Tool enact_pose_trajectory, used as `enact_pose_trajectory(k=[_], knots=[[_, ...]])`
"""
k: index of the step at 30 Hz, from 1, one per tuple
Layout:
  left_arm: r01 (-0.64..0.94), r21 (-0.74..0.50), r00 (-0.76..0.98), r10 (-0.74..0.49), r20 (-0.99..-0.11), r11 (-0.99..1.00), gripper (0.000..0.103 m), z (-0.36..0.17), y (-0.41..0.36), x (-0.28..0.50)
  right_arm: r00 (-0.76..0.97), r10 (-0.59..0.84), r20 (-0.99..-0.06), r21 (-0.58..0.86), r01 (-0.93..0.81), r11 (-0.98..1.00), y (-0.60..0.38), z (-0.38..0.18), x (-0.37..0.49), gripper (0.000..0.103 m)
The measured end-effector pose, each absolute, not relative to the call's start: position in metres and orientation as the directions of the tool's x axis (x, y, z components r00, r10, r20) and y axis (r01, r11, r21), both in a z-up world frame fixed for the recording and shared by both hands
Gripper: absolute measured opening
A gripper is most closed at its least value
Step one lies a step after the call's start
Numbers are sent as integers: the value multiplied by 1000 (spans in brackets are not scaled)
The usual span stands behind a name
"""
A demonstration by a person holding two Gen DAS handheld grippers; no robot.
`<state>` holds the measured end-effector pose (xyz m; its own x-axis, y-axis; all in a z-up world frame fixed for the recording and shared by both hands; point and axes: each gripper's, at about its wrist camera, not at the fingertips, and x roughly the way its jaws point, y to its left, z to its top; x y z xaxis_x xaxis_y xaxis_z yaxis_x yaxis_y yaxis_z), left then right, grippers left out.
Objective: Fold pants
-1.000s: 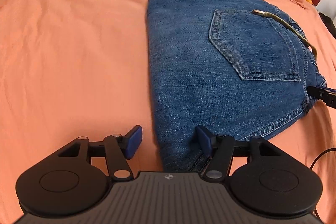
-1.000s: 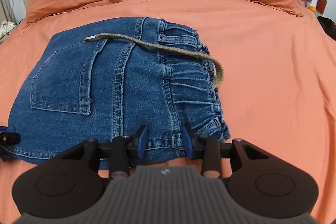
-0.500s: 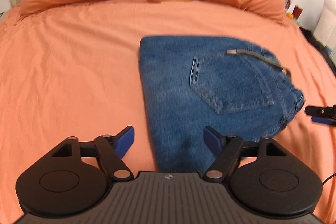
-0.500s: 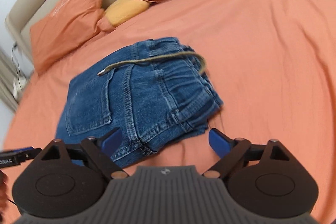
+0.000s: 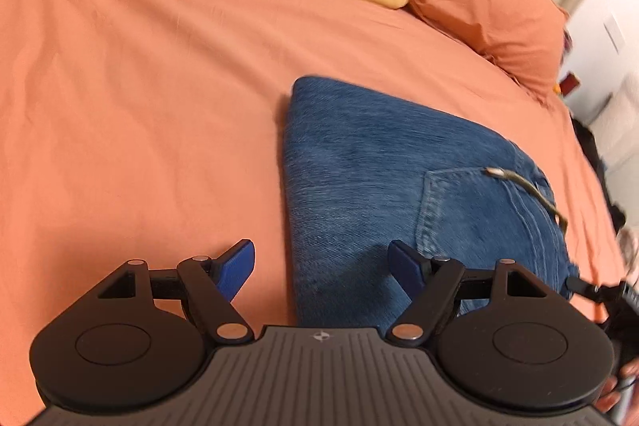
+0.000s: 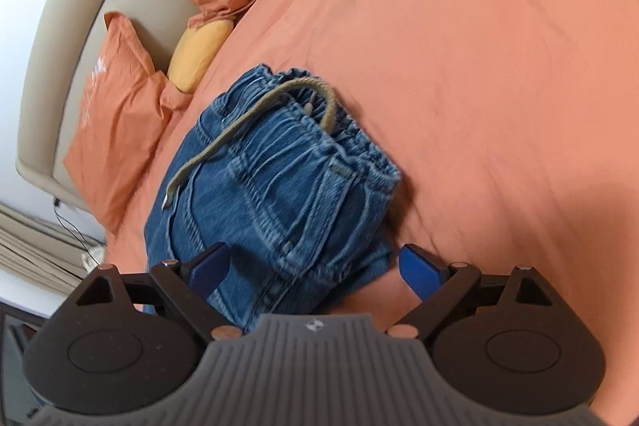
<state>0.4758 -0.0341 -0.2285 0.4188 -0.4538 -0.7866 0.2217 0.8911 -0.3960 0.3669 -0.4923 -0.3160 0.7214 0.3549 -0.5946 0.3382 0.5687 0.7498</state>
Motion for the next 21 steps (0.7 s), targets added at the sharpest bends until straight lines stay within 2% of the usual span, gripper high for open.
enact_pose_trajectory(k=[6, 12, 15, 17, 18, 20, 21], knots=[[196, -501, 415, -535, -736, 843, 96, -254, -29, 493, 749, 360, -557, 760, 284, 584, -492, -325, 381, 87], [267, -475, 426, -545, -722, 838, 98, -255, -43, 498, 763, 374, -527, 775, 252, 579, -493, -333, 390, 72], [273, -474, 442, -547, -711, 837, 86, -256, -44, 497, 770, 374, -517, 782, 247, 573, -493, -337, 391, 64], [275, -476, 442, -549, -709, 836, 64, -253, -48, 495, 770, 370, -519, 779, 248, 576, -492, -336, 391, 60], [264, -474, 443, -542, -714, 840, 62, -252, -49, 495, 768, 370, -522, 777, 251, 577, -491, -335, 391, 56], [241, -465, 448, -523, -725, 852, 44, -250, -51, 495, 761, 370, -532, 775, 263, 574, -491, -333, 392, 53], [228, -458, 453, -509, -732, 860, 41, -248, -52, 495, 756, 369, -540, 771, 268, 578, -491, -330, 392, 50]])
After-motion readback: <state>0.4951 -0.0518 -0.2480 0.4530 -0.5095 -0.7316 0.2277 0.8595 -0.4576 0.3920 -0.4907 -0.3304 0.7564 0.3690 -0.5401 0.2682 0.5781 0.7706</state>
